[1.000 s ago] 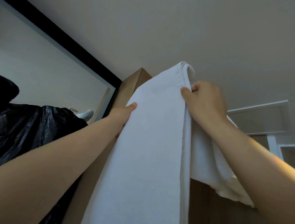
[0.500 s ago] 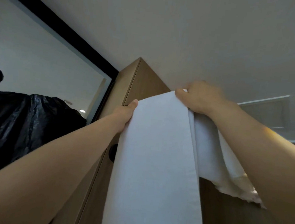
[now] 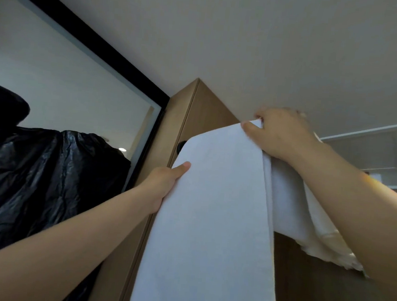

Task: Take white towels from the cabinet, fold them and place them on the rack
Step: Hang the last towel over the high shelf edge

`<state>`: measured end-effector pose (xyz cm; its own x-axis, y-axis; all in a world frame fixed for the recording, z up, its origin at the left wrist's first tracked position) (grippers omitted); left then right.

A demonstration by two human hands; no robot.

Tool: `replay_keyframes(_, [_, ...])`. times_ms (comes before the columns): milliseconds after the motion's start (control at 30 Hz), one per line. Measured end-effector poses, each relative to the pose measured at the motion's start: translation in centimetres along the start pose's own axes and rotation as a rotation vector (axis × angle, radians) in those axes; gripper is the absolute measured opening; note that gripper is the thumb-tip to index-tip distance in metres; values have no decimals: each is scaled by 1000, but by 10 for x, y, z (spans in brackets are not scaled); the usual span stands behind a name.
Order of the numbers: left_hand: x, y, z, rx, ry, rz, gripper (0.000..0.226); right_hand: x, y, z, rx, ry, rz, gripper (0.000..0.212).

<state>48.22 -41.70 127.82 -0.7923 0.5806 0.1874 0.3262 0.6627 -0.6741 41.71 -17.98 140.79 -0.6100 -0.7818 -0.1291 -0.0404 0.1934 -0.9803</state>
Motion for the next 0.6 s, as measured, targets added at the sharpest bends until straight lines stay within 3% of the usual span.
replay_keyframes(167, [-3,0,-8,24,21,-83,42,-34,70,-5,13,-291,-362,34])
replay_keyframes(233, [-4,0,-9,29,15,-91,42,-24,88,-13,80,-310,-236,37])
replay_keyframes(300, [-5,2,-11,39,-2,-109,40,-1,88,-22,168,-283,44,49])
replay_keyframes(400, [-6,3,-13,52,-21,-130,40,22,88,-20,220,-475,305,54])
replay_keyframes(600, [-7,1,-17,64,-61,-144,42,14,83,-16,161,-624,163,54])
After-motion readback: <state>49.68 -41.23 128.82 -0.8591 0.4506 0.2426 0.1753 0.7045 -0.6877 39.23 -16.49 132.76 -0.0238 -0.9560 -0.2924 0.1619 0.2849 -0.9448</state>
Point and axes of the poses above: each hand's wrist, its own y-axis away from the middle knuckle, its own x-axis out of the palm, z = x × y, the point moved 7 cm from there along -y, towards the middle knuckle, and after that the axes turned 5 degrees about x, right-handed, at the moved point
